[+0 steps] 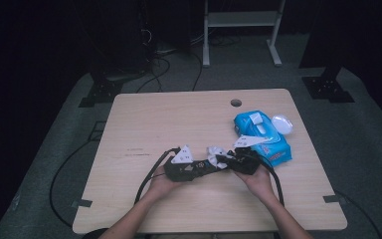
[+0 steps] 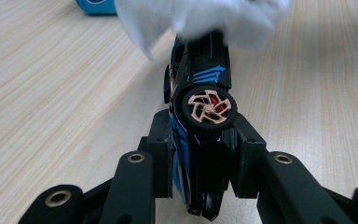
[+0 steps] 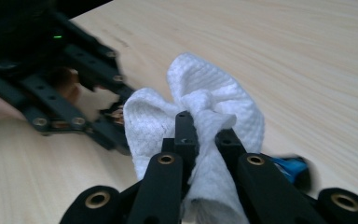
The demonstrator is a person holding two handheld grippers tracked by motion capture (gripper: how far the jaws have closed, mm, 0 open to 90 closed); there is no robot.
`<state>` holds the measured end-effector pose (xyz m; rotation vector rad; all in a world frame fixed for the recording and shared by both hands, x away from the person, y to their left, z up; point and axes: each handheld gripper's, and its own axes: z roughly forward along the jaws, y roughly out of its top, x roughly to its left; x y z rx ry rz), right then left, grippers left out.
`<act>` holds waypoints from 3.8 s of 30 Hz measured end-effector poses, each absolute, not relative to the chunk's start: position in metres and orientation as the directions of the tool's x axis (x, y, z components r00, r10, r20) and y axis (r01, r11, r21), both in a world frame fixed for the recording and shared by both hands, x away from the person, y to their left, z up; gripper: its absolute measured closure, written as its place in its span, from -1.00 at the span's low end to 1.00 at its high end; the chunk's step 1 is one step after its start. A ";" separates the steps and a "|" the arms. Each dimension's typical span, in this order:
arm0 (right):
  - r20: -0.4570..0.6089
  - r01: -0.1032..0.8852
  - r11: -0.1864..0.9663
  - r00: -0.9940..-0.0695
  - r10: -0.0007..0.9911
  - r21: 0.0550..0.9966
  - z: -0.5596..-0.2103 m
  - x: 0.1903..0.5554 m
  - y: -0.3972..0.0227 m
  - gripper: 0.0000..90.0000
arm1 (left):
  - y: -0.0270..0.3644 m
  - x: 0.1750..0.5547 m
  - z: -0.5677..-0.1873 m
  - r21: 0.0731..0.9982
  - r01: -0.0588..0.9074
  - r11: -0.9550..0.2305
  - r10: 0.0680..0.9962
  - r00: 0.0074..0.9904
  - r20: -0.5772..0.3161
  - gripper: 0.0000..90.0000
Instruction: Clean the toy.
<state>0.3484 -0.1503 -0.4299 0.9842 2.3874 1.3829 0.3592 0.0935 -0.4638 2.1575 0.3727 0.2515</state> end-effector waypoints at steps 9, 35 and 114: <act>0.153 0.478 0.297 -0.698 0.699 0.827 -0.428 0.358 -0.180 0.85 | 0.096 0.361 -0.463 0.818 0.176 -0.547 0.357 0.933 0.038 0.48; 0.107 0.448 0.323 -0.704 0.702 0.834 -0.425 0.353 -0.176 0.85 | 0.095 0.361 -0.463 0.816 0.172 -0.552 0.355 0.934 0.043 0.48; 0.120 0.477 0.330 -0.695 0.709 0.815 -0.434 0.359 -0.175 0.85 | 0.116 0.366 -0.456 0.778 0.198 -0.596 0.344 0.939 0.025 0.47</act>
